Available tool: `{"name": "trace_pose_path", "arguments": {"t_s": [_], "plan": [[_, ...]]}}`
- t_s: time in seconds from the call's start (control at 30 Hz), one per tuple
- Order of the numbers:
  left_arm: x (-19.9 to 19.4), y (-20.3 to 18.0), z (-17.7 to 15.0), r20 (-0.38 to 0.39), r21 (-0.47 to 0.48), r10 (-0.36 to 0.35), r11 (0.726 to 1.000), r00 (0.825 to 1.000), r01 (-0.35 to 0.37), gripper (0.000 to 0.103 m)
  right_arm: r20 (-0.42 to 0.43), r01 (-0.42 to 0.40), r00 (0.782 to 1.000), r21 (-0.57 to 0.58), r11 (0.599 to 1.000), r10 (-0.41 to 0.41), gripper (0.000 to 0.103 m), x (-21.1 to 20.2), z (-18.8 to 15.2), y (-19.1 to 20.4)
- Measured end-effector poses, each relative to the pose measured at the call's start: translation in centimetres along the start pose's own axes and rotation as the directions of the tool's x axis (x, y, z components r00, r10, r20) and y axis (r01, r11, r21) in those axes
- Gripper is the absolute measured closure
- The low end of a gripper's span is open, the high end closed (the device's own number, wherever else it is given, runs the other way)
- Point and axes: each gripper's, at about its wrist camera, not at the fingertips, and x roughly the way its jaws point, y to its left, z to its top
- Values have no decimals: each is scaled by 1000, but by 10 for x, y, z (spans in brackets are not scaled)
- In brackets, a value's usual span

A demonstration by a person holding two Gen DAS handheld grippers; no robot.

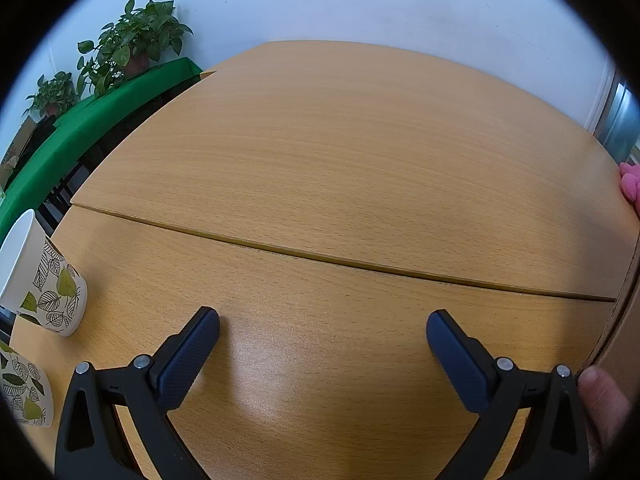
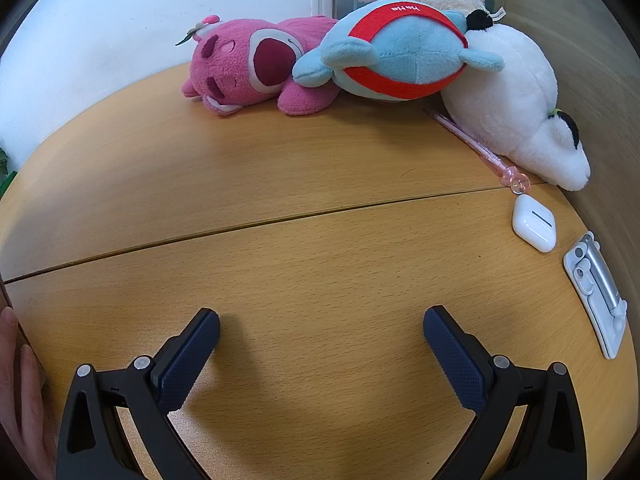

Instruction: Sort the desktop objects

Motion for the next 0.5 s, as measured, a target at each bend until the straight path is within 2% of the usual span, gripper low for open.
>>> {"name": "trace_pose_path", "arguments": {"t_s": [0.5], "plan": [[-1, 0, 0, -1, 1, -1, 1000, 1000, 1, 0, 0, 0, 1000, 1, 1000, 0, 0, 0, 0, 0]]}}
